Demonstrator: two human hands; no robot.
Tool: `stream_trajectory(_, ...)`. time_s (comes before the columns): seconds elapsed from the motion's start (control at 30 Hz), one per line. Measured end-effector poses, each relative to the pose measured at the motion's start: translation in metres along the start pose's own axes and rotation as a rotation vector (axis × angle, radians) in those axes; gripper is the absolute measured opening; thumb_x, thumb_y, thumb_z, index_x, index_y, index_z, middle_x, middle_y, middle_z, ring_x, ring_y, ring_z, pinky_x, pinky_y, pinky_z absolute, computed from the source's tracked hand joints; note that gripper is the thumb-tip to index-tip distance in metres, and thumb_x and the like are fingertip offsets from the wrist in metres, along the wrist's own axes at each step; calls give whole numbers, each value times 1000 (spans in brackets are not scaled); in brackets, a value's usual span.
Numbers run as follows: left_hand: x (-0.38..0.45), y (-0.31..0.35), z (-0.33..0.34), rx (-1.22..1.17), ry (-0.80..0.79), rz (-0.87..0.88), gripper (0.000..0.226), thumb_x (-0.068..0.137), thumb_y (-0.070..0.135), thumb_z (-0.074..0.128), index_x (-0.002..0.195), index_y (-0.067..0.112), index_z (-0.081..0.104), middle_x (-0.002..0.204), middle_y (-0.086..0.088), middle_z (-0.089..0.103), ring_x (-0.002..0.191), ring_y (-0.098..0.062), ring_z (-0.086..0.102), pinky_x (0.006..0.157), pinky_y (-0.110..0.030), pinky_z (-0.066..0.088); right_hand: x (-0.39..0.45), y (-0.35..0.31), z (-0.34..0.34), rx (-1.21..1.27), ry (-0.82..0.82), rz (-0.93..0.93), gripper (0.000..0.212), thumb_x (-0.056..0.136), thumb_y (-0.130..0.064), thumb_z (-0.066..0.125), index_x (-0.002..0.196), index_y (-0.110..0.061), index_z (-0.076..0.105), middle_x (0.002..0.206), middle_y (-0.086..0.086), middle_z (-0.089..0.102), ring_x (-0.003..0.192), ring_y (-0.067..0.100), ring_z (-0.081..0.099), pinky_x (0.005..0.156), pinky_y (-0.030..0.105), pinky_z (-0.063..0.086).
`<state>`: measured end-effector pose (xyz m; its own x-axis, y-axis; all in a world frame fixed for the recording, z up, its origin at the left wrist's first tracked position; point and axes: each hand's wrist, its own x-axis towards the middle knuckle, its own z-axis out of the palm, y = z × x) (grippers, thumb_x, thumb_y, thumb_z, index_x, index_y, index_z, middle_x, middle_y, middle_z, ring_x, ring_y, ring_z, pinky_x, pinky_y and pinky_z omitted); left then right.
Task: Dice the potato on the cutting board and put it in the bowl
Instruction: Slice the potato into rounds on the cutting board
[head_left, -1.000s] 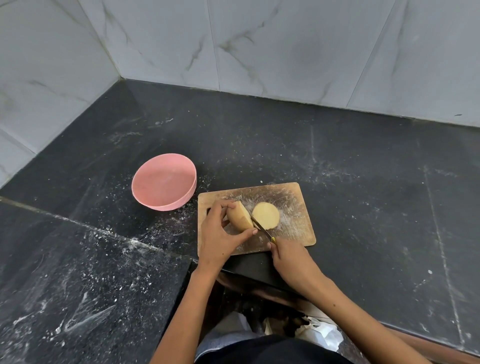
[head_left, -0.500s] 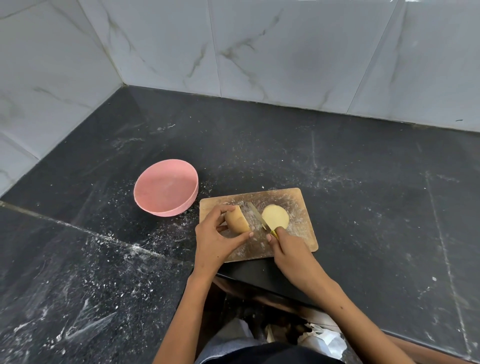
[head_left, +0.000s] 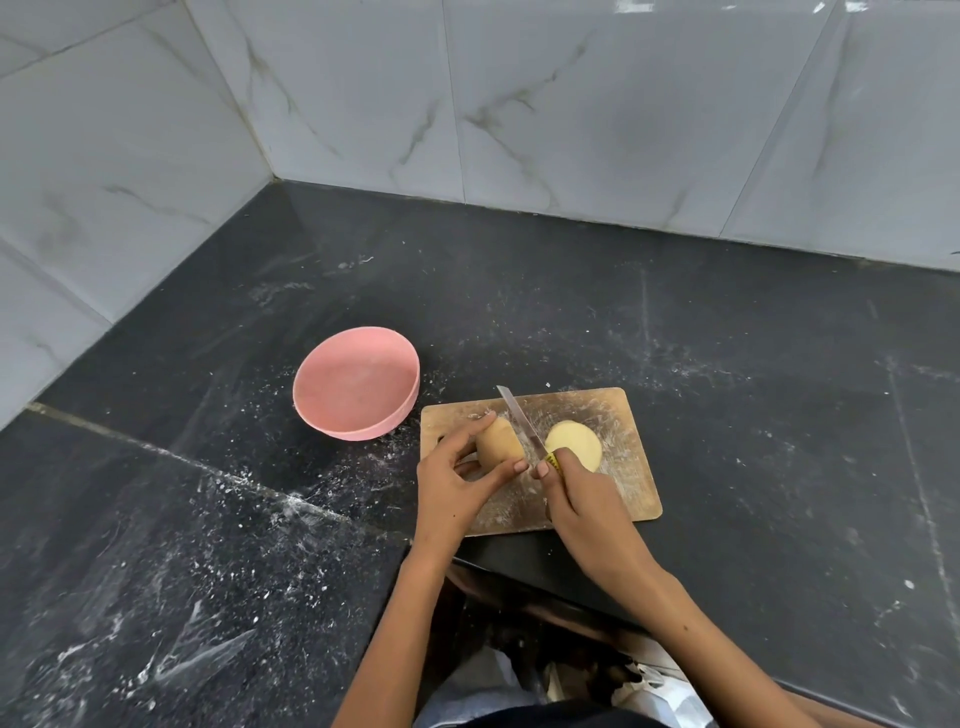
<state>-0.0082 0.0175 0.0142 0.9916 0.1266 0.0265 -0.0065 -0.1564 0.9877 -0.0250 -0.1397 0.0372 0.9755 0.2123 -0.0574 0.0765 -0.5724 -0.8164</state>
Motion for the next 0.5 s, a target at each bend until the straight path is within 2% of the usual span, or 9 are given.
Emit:
stream_trajectory(0.1,1,0,2,-20,4,-6,57,62,31,82,115,34,62,119,11,63,106,4,59,80,-13,48,0,-4,0,-12,8,-2,25,102,-28,37,76,-25,38,58,-6,45,49,8,37,47,20,30)
stream_trajectory(0.3,1,-3,3,-82,27,-34,53,64,27,81,113,34,63,119,9,63,105,6,59,78,-12,49,1,-4,4,-77,2,19,28,102,-28,34,76,-23,40,62,-6,45,52,8,39,48,22,29)
stream_trajectory(0.5,0,-3,6,-145,68,-73,53,61,24,83,111,31,66,117,4,66,103,-3,64,78,-16,50,3,-4,6,-138,-10,45,24,103,-28,33,85,-16,44,65,-4,50,55,9,44,48,23,29)
